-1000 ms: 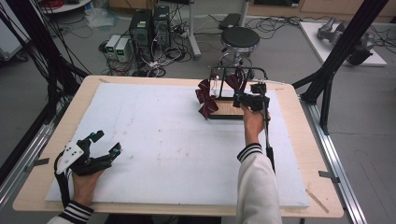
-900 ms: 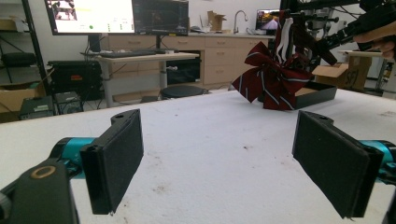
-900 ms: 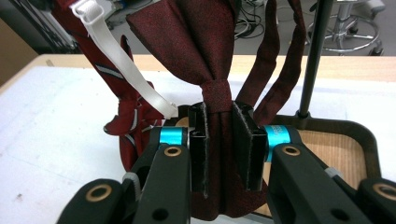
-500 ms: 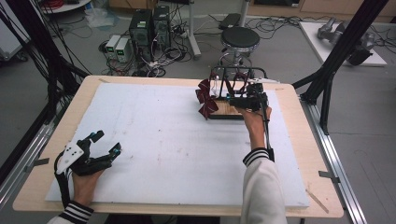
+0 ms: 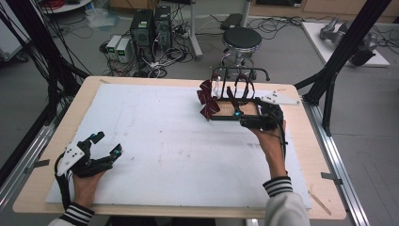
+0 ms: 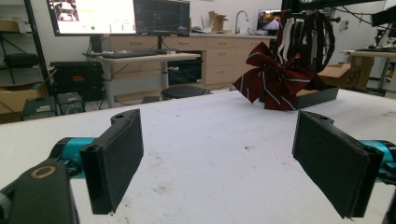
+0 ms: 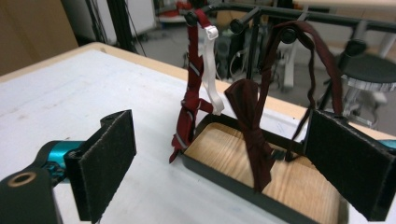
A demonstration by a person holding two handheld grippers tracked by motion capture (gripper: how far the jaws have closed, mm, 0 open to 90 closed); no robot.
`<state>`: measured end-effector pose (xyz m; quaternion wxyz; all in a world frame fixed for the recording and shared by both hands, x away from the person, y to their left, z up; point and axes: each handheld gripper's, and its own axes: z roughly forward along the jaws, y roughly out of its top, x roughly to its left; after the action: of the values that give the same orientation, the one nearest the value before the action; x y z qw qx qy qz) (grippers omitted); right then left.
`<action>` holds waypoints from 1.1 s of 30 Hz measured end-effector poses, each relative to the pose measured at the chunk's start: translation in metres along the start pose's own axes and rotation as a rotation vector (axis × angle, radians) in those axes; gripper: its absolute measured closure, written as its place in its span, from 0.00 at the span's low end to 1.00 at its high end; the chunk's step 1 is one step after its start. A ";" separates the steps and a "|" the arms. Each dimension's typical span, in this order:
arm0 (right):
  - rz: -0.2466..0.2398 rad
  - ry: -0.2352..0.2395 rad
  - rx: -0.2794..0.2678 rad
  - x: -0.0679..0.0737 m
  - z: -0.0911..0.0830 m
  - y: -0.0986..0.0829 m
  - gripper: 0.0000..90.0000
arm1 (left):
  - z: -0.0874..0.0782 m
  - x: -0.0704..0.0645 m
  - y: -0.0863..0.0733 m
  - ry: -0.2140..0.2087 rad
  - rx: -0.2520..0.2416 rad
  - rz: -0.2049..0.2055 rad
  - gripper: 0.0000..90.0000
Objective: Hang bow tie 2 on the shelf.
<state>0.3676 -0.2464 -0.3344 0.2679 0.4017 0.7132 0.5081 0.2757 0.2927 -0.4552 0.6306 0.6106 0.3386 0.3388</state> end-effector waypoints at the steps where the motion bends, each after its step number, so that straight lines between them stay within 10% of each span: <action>1: -0.003 -0.001 -0.022 0.002 -0.007 -0.005 0.09 | 0.000 0.000 0.000 0.001 0.001 -0.002 0.19; 16: -0.081 0.023 -0.269 0.032 -0.065 -0.102 0.09 | 0.000 0.000 0.000 -0.001 0.000 0.007 0.19; 33: -0.028 -0.021 -0.267 0.033 -0.054 -0.146 0.10 | 0.000 0.000 0.000 -0.001 -0.004 0.008 0.19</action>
<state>0.2640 -0.2695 -0.4522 0.3334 0.3577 0.6420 0.5905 0.2751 0.2925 -0.4553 0.6306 0.6110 0.3353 0.3415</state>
